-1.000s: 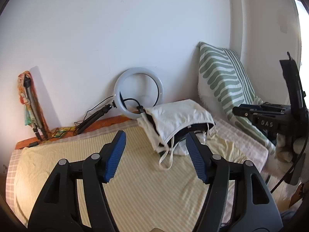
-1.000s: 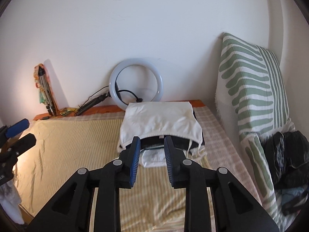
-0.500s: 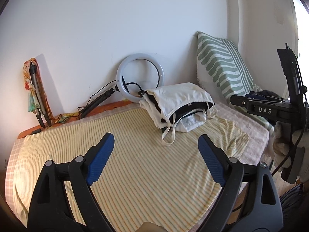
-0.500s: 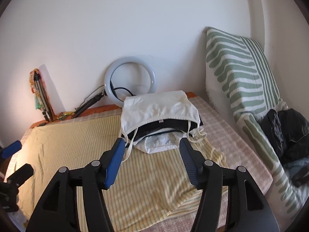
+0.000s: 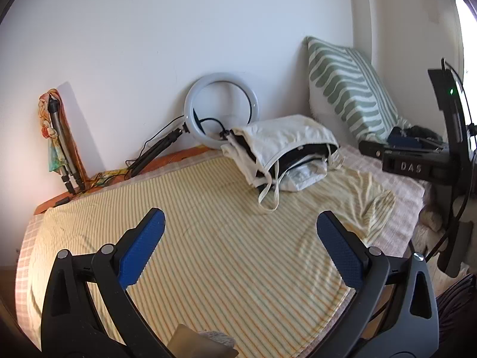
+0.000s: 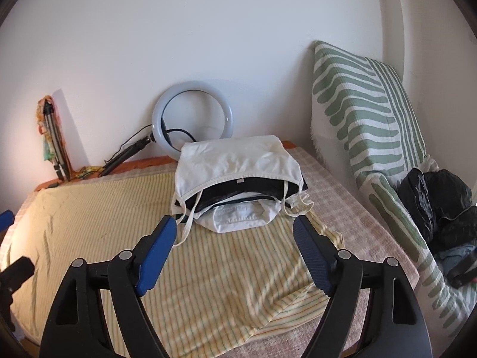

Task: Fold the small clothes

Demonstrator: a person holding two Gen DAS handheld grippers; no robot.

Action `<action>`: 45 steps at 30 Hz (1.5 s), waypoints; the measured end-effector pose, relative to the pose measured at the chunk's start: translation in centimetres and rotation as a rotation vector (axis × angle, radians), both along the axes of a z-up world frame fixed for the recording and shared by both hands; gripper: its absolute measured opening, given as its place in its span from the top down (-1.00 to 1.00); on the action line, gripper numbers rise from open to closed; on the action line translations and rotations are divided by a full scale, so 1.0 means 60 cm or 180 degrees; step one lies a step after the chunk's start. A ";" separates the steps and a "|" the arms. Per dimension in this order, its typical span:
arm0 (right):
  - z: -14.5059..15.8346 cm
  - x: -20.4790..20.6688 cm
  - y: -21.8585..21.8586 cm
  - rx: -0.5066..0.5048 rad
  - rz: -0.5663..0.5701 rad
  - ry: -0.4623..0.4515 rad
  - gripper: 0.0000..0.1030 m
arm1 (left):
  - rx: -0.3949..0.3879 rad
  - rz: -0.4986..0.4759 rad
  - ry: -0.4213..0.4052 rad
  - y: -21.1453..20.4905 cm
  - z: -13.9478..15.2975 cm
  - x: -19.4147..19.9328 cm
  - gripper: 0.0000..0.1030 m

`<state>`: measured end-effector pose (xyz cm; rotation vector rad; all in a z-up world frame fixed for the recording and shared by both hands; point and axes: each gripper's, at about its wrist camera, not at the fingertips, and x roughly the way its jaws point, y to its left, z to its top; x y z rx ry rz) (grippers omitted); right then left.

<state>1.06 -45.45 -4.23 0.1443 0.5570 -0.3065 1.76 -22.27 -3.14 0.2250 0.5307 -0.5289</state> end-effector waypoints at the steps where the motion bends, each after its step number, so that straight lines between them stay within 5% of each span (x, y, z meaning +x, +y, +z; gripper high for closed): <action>1: -0.001 0.000 -0.001 0.0013 -0.0008 0.0003 -0.58 | 0.0047 0.0014 0.0003 -0.003 -0.003 0.000 -1.00; 45: -0.026 0.012 0.007 0.0141 -0.0019 0.0213 -0.60 | 0.0024 0.0033 0.0089 -0.002 0.002 -0.009 -1.00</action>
